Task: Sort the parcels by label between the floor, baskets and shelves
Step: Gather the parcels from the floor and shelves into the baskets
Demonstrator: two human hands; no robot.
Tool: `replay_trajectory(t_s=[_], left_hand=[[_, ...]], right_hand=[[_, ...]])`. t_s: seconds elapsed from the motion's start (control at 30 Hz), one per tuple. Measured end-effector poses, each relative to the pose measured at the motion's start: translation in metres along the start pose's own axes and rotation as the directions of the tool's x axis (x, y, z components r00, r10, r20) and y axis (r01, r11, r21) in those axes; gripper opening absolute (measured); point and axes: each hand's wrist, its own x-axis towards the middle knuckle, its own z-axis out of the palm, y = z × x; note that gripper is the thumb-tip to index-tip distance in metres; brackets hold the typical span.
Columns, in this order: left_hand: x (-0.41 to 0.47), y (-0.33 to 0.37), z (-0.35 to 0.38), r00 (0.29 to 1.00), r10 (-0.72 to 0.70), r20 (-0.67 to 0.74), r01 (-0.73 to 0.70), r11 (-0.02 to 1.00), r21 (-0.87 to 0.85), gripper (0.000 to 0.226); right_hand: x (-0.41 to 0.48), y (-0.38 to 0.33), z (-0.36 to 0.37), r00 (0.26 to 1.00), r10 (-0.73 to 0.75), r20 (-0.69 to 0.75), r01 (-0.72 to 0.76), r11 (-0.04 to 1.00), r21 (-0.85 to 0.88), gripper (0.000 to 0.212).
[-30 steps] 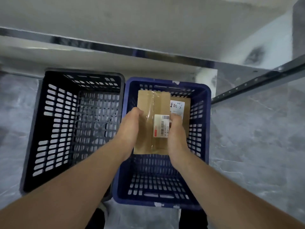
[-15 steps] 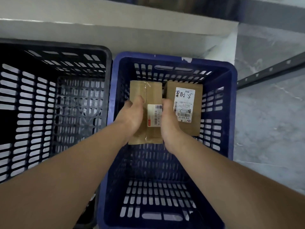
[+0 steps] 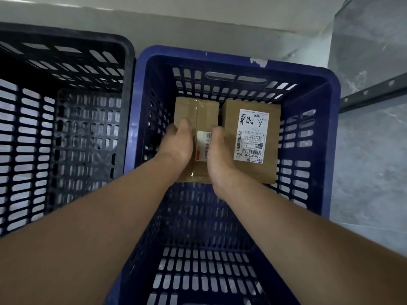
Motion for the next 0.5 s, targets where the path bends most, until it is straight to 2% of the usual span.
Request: replay_trajectory(t_s=[0.2,0.4,0.5], left_hand=[[0.020,-0.009,0.004,0.998,-0.047,0.037,0.049,0.996,-0.073,0.066],[0.021,-0.021,0.004,0.998,-0.039,0.042,0.043,0.992,-0.116,0.030],[0.015,-0.020,0.003,0.998,-0.031,0.050,0.039,0.986,-0.163,0.052]], right_hand=[[0.017,0.003,0.008,1.000,0.029,-0.011,-0.029,0.999,0.015,0.086],[0.017,0.021,0.004,1.000,-0.022,-0.007,0.022,0.990,0.143,0.074],[0.013,0.024,0.000,0.998,-0.057,-0.010,0.057,0.978,0.202,0.060]])
